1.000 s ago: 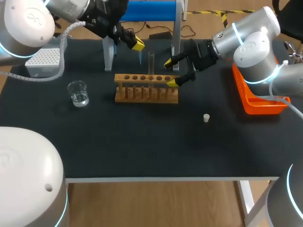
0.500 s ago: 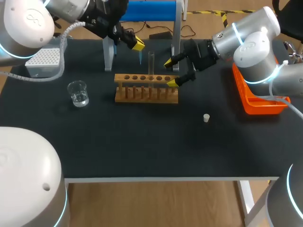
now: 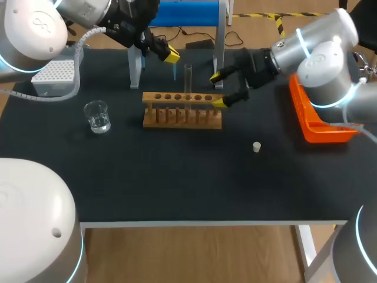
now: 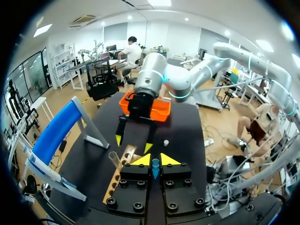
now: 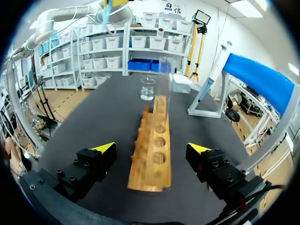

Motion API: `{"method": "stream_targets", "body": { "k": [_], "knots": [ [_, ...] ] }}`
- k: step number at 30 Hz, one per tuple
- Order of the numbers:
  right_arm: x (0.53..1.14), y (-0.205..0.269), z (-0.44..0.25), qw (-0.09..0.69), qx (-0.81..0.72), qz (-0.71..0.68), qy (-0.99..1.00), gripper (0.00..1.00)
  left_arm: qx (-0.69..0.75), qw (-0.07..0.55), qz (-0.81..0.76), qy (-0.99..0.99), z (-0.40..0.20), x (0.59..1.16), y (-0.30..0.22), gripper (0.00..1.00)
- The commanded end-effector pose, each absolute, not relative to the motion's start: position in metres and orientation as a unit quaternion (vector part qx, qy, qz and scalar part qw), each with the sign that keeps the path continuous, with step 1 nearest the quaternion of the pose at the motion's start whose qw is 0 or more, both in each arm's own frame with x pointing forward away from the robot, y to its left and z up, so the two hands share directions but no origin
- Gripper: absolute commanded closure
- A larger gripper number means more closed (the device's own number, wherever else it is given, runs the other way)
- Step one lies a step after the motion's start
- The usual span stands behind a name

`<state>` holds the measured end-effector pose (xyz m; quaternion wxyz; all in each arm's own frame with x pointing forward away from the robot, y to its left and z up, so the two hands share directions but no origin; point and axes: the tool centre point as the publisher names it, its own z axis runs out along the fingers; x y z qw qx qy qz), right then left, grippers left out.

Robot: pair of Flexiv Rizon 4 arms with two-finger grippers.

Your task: Invert the test tube, pick up the pipette, mount the tip to pipette, aspirate from beaker and dispense into the tube, eject the tip, return the pipette, and cap with the stopper.

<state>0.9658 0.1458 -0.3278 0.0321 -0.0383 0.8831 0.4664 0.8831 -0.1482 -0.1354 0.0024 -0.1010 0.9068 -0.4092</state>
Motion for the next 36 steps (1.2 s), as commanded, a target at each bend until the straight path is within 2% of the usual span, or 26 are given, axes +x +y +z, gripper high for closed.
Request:
{"method": "stream_targets", "body": {
  "k": [1,9,17,36],
  "knots": [
    [0.918,0.118,-0.299,0.062,-0.031,0.477,0.876,0.00,-0.102,0.002,-0.407,0.908,-0.134,0.883,-0.148,1.00],
    [0.872,0.107,-0.254,0.072,-0.027,0.540,0.838,0.00,-0.102,0.002,-0.407,0.908,-0.134,0.883,-0.148,1.00],
    [0.837,0.119,-0.213,0.062,-0.044,0.604,0.793,0.00,-0.102,0.002,-0.407,0.908,-0.134,0.883,-0.148,1.00],
    [0.850,0.194,-0.189,0.002,-0.030,0.673,0.739,0.00,-0.102,0.002,-0.407,0.908,-0.134,0.883,-0.148,1.00]
  ]
}}
